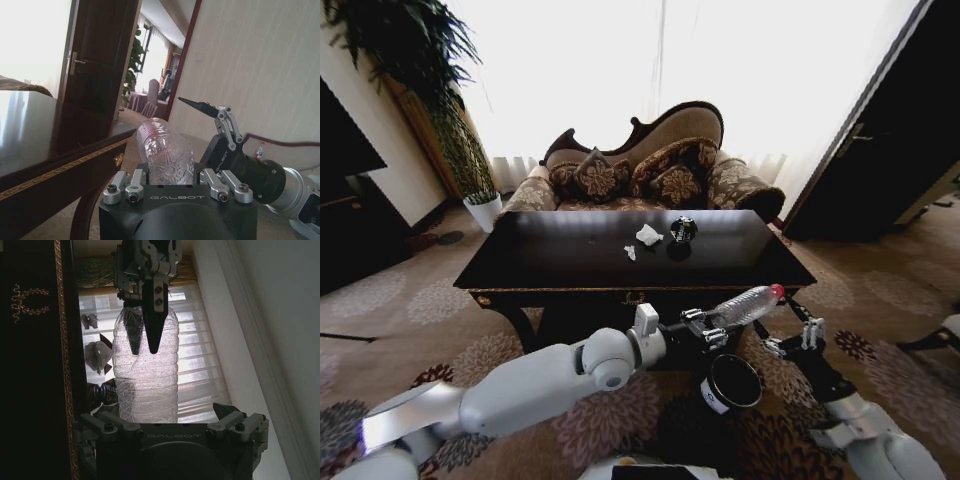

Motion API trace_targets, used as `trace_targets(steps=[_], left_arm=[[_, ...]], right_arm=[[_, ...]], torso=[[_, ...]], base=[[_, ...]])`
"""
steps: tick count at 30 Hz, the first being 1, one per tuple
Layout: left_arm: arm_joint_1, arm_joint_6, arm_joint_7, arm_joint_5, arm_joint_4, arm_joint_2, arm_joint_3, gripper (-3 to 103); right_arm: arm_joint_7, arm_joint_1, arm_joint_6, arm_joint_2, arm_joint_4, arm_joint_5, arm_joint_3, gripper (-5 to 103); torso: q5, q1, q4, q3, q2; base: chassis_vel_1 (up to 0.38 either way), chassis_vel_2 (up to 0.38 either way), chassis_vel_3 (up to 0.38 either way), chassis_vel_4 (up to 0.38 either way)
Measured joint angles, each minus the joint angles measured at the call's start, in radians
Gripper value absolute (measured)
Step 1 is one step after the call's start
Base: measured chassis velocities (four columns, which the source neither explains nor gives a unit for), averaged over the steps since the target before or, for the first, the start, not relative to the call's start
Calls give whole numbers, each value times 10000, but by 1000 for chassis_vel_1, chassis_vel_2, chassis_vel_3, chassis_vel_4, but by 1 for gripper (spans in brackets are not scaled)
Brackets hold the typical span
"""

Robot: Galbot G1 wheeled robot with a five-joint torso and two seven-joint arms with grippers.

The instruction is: Move to the front of the table and place the trash on the table into the trash bin.

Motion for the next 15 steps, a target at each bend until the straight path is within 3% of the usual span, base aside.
trace_targets(steps=[9, 12, 15], left_arm=[[-194, 69, -203, -135, 117, -353, 446, 41], [-230, 87, -315, -325, 14, -365, 480, 41], [-208, 88, -328, -329, -32, -357, 493, 41]], right_arm=[[-10, 30, 218, -9, -52, -163, -2, 101], [1, 39, 323, -1, -137, -172, 12, 86], [3, 43, 347, 18, -163, -186, 3, 81]], torso=[[0, 0, 0, -1, 0], [0, 0, 1, -1, 0], [0, 1, 0, -1, 0]], base=[[0, 0, 0, 0], [0, 0, 0, 0], [0, 0, 0, 0]])
